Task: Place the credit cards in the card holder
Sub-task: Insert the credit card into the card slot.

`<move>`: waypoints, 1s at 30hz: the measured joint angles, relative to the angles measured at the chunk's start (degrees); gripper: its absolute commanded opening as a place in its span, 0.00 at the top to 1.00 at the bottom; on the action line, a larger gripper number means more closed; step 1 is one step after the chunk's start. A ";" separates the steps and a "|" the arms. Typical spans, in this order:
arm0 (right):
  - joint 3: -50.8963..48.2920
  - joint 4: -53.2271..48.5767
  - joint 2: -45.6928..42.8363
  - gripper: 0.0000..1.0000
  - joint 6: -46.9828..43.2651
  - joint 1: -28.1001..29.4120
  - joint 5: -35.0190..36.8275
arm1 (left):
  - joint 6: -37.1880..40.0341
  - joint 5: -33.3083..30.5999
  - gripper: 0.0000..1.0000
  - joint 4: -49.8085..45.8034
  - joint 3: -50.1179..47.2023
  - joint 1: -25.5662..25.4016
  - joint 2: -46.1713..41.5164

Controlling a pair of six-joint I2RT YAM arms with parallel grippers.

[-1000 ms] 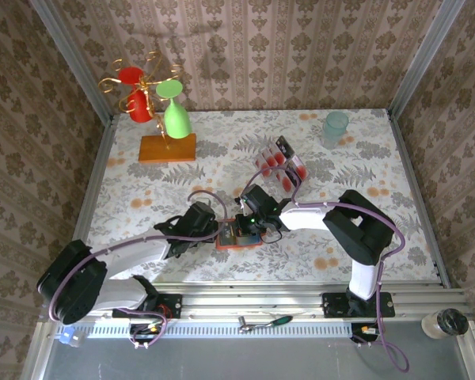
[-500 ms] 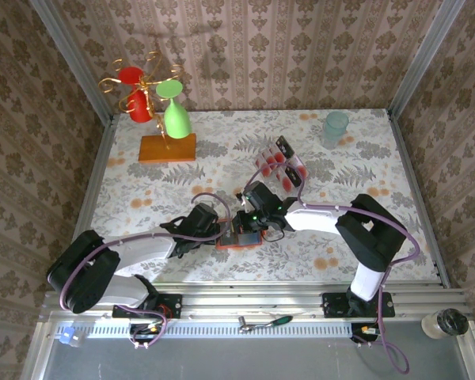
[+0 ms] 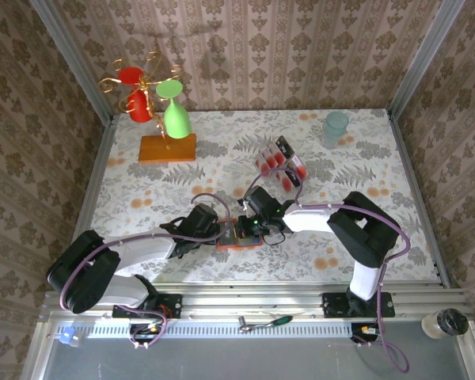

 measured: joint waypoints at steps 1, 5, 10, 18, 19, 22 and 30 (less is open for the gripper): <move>0.15 0.02 0.11 0.98 0.00 0.00 -0.07 | 0.00 -0.07 0.59 0.00 0.00 0.00 0.00; 0.39 0.00 0.46 0.98 0.00 0.00 -0.33 | 0.00 -0.13 0.58 0.00 0.00 0.00 0.00; 0.42 0.00 0.52 0.98 0.00 -0.02 -0.37 | -0.02 -0.15 0.53 -0.46 0.02 0.00 -0.48; 0.42 0.00 0.52 0.98 0.00 0.00 -0.37 | -0.24 -0.90 0.50 -3.76 0.42 1.55 -6.16; 0.42 0.00 0.52 0.98 0.00 0.00 -0.37 | -0.24 -0.98 0.50 -3.93 0.52 1.64 -6.67; 0.42 0.00 0.52 0.98 0.00 0.00 -0.37 | -0.22 -1.07 0.50 -4.44 0.74 1.86 -7.91; 1.22 -1.44 0.26 0.97 -0.46 -0.15 -0.33 | -0.22 -0.13 0.50 -5.92 2.45 1.86 -8.15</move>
